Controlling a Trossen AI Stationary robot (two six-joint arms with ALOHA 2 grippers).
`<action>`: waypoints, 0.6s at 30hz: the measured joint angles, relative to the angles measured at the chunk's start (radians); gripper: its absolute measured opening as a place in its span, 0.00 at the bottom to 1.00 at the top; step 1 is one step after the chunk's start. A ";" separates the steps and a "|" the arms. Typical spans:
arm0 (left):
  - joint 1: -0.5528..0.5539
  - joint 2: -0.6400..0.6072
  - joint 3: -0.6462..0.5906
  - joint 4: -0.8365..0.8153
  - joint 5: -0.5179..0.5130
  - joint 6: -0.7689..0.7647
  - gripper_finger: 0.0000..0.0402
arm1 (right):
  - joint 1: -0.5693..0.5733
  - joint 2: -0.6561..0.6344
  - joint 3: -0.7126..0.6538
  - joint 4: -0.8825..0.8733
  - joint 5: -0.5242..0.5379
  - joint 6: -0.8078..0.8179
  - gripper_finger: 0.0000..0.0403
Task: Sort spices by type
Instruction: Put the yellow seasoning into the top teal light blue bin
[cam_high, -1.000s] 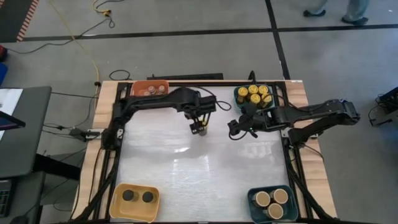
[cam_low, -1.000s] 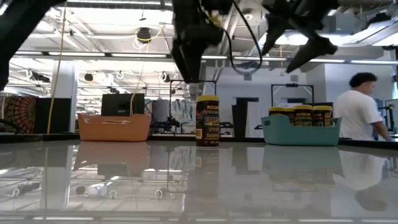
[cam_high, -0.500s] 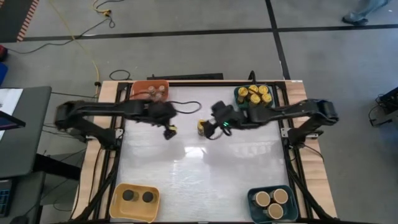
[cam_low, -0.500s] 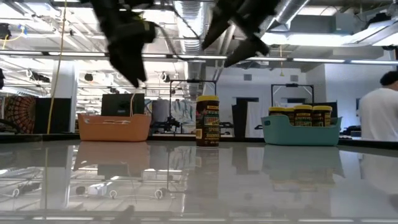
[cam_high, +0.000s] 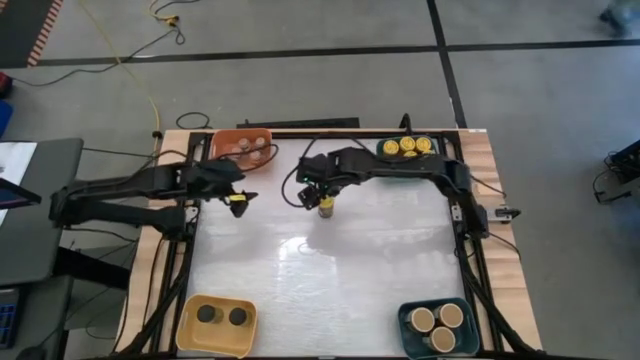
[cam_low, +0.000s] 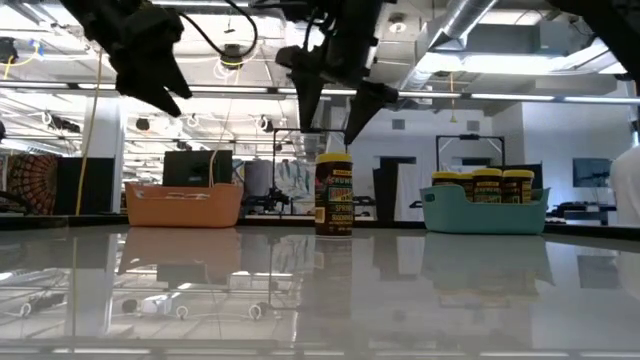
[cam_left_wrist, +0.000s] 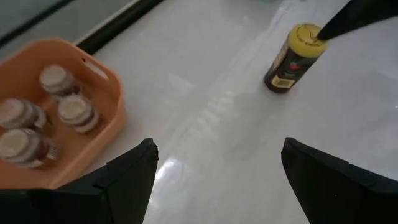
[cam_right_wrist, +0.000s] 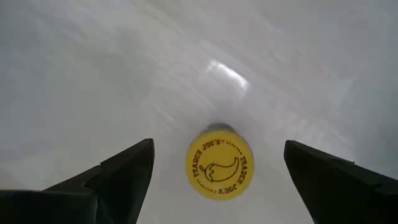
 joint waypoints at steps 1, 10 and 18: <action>0.003 -0.013 0.000 -0.004 0.000 0.012 0.81 | 0.000 0.013 0.012 -0.009 -0.002 0.006 0.95; 0.034 -0.048 0.000 -0.034 -0.002 0.090 0.81 | 0.001 0.087 0.022 -0.058 -0.002 0.049 0.95; 0.049 -0.041 0.000 -0.068 -0.014 0.112 0.81 | -0.009 0.104 0.022 -0.083 -0.051 0.052 0.92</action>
